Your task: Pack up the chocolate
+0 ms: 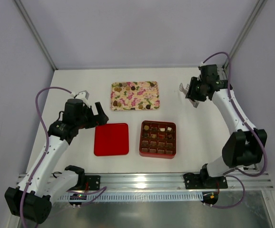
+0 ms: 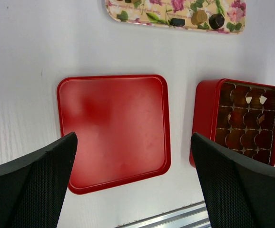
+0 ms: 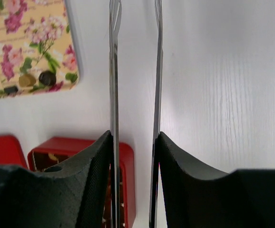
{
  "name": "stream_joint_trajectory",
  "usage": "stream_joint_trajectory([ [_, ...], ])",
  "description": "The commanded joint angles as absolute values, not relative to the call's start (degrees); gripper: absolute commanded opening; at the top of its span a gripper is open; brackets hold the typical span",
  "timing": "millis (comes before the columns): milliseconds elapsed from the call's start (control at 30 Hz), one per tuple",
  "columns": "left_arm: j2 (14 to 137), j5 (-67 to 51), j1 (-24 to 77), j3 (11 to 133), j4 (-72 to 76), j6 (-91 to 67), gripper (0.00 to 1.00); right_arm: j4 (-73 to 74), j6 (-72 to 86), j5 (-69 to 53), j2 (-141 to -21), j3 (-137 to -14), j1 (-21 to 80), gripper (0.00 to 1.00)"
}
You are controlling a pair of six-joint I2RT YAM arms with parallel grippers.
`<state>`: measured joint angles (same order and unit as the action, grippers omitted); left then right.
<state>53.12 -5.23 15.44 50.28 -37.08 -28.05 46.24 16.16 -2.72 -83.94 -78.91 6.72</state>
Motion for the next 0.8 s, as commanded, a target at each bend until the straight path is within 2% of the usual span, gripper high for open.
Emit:
stream_joint_trajectory([
  [0,52.6,-6.0,15.1,51.4,-35.9,-28.0,1.00,33.5,16.1,-3.3,-88.1,-80.2,3.4,0.44],
  [300,52.6,-5.1,15.1,51.4,-35.9,-28.0,1.00,25.0,18.5,-0.4,-104.0,-83.0,0.8,0.44],
  [533,53.1,-5.2,15.1,51.5,-35.9,-27.9,1.00,28.2,17.1,-0.7,-113.4,-86.5,-0.9,0.45],
  [767,53.7,-5.4,15.1,51.4,-35.9,-28.0,1.00,31.5,17.3,-1.3,-117.4,-87.0,-1.0,0.58],
])
